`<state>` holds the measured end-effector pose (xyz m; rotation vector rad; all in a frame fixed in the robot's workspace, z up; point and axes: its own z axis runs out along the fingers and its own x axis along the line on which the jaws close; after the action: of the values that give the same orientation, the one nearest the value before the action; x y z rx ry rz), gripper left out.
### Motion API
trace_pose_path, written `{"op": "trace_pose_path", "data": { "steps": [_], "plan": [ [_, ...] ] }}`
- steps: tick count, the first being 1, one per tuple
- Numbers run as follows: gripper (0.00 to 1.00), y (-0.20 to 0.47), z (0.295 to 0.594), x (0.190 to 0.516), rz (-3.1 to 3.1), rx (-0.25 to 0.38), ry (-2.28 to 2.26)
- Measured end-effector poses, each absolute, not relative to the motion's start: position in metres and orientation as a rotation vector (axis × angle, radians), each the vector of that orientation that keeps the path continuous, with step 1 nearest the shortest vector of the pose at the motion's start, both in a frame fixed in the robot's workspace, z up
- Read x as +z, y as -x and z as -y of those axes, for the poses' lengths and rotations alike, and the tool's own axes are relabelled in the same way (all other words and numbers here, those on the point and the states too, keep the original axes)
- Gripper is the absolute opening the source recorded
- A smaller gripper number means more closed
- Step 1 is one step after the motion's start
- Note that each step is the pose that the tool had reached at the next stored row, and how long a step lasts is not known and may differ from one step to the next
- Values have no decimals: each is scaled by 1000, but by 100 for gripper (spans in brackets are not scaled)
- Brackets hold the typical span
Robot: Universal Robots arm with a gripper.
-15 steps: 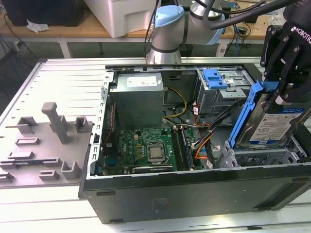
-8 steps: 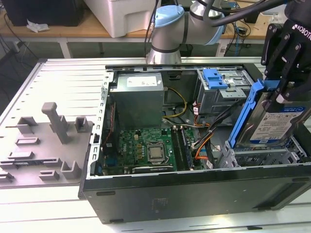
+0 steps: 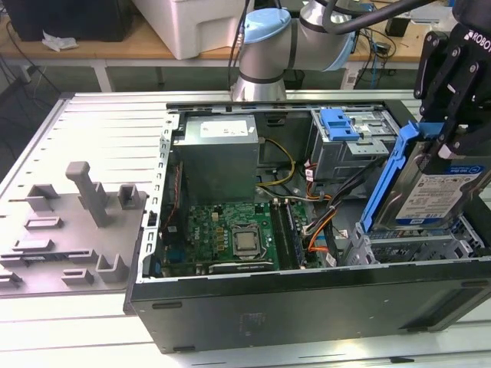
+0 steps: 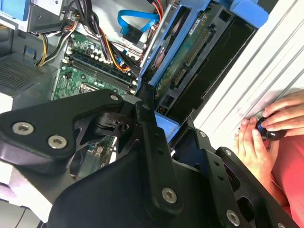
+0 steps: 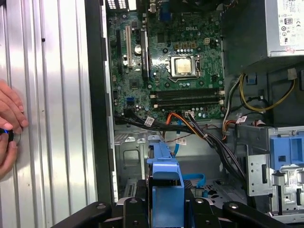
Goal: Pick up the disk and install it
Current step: 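Insert the disk into the insertion slot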
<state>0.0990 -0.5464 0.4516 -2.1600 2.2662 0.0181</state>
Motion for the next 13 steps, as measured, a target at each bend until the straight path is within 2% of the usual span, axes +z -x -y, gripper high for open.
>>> {"op": "trace_pose_path", "data": {
  "steps": [13],
  "plan": [
    [36, -99, 546, 453, -2266, 18, 2160]
  ]
}}
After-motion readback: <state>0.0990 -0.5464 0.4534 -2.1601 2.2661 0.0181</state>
